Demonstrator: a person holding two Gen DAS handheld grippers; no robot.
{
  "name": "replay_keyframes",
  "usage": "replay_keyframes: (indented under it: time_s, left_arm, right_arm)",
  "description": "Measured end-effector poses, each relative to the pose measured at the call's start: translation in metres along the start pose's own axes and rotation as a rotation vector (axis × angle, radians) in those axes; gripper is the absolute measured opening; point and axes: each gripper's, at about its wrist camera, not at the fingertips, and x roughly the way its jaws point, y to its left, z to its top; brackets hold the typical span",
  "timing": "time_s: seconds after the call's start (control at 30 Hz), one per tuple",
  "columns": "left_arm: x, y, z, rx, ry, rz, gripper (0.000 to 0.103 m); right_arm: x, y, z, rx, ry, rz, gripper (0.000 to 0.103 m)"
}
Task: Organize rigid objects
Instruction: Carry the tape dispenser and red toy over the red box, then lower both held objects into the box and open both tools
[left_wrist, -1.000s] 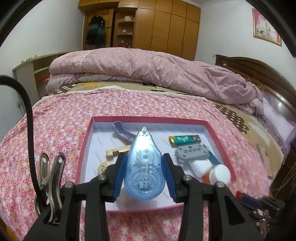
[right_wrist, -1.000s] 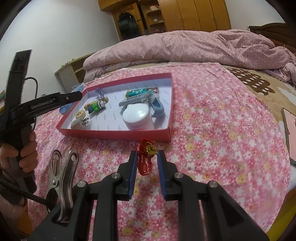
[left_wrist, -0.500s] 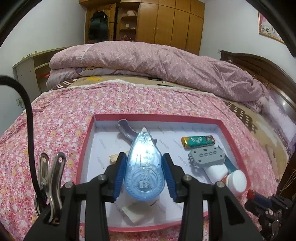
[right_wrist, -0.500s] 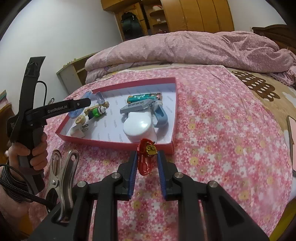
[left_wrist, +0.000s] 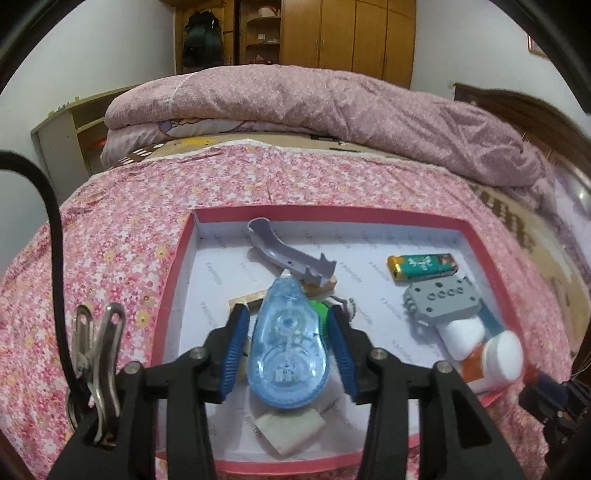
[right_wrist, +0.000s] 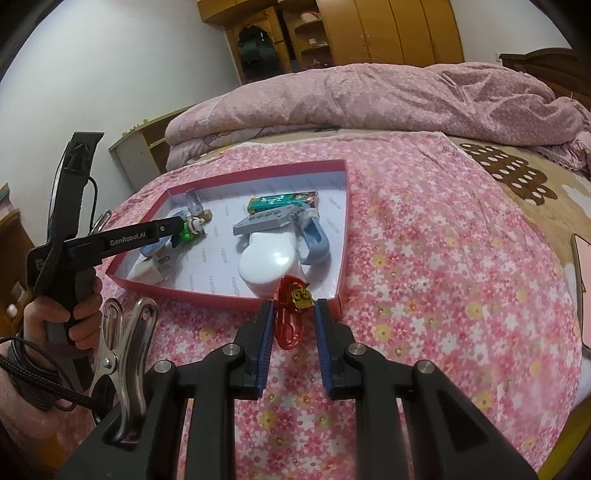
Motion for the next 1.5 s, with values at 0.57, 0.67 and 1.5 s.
replay_keyframes:
  time_s: [0.57,0.67,1.5]
  left_arm:
    - [-0.031,0.008,-0.004,-0.007,-0.042,-0.014,0.057]
    - [-0.032,0.009,-0.007,-0.011,-0.030,-0.016,0.057]
    - [-0.039,0.004,-0.012,-0.035,-0.029,-0.051,0.057]
  right_arm:
    - [0.004,0.013,0.024,-0.047,-0.034,-0.004,0.023]
    - [0.006,0.013,0.027,-0.049,-0.032,-0.008,0.023]
    - [0.057,0.011,0.069,-0.083,-0.007,-0.091,0.037]
